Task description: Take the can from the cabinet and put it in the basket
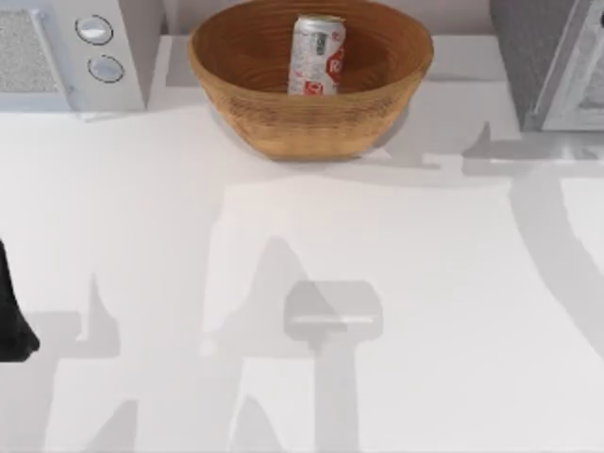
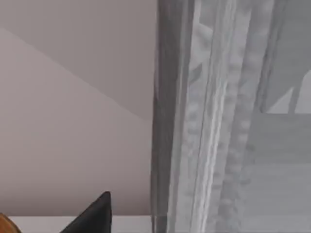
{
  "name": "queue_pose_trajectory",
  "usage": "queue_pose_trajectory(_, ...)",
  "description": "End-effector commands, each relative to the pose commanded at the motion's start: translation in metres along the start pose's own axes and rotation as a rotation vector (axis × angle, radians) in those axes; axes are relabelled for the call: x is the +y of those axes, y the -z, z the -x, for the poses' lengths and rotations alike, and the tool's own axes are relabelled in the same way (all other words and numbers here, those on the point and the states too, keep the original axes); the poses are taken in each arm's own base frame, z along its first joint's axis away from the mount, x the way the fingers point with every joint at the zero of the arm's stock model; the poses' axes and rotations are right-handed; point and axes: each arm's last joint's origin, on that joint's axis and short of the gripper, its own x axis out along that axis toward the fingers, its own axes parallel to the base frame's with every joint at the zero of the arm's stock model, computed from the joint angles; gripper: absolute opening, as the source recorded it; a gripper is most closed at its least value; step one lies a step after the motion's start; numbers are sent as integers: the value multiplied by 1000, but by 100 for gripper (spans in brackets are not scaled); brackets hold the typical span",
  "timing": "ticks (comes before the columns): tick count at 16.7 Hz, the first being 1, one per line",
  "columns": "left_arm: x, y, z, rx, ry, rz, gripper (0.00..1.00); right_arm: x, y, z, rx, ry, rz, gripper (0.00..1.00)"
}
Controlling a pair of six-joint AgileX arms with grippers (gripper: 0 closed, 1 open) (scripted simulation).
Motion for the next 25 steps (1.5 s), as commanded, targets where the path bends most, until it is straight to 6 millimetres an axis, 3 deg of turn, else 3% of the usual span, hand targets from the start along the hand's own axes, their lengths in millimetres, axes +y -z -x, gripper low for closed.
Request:
queue_pose_trajectory(4,0,0,0,0,0,0,100,-44,45,85,-43,-16,-22,100)
queue_pose_trajectory(8,0,0,0,0,0,0,100,-60,112,126,-79,-35,-32,100)
queue_pose_trajectory(12,0,0,0,0,0,0,100,-63,165,135,-100,-53,-35,100)
queue_pose_trajectory(15,0,0,0,0,0,0,100,-64,185,134,-106,-61,-35,100)
queue_pose_trajectory(21,0,0,0,0,0,0,100,-64,186,133,-104,-63,-35,100)
queue_pose_trajectory(25,0,0,0,0,0,0,100,-71,173,129,-134,-55,-34,100)
